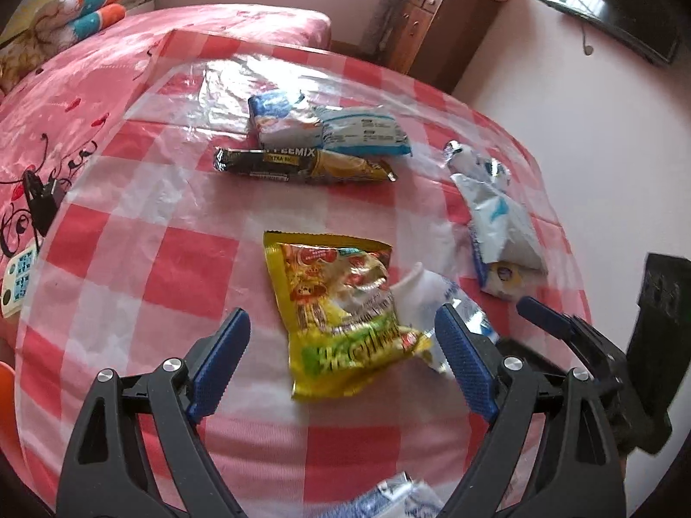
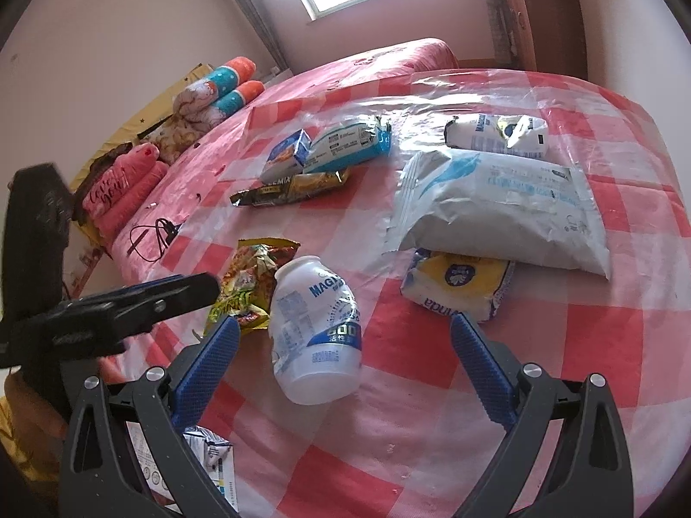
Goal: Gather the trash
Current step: 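Grasp the yellow snack bag with the left tool while the right tool grasps the white MAGIC bottle, then carry the snack bag and bottle over the orange bucket and open both tools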
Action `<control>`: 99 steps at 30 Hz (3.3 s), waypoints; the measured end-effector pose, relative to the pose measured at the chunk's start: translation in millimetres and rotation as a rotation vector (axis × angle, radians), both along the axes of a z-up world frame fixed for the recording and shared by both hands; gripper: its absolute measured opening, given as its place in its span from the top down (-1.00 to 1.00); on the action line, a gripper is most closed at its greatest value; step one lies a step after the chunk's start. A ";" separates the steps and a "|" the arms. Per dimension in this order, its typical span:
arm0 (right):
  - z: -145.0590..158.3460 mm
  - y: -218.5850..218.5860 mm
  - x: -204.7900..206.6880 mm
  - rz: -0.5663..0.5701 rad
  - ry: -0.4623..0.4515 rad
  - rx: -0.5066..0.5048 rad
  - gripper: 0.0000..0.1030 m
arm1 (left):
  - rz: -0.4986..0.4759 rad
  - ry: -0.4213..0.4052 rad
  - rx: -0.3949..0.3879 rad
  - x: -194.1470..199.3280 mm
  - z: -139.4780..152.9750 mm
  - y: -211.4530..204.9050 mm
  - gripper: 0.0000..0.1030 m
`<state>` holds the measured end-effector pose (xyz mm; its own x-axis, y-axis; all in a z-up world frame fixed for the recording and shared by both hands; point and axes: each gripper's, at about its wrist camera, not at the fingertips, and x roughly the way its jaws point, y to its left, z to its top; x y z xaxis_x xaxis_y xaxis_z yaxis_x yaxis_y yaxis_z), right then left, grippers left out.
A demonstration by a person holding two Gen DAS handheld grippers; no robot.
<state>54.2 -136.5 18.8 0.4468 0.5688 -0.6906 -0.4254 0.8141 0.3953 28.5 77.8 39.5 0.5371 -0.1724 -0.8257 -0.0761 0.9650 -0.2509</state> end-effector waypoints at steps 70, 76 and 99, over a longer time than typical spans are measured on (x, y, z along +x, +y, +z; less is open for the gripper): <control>15.7 29.9 -14.5 0.066 -0.108 -0.055 -0.09 | 0.033 -0.088 -0.037 -59.9 11.3 53.2 0.20; 27.6 38.8 -22.8 0.083 -0.090 0.017 -0.09 | 0.055 -0.108 -0.034 -78.8 17.8 76.4 0.20; 62.8 205.4 -94.1 0.438 0.003 0.074 -0.09 | 0.308 -0.128 -0.024 -171.0 10.4 224.6 0.20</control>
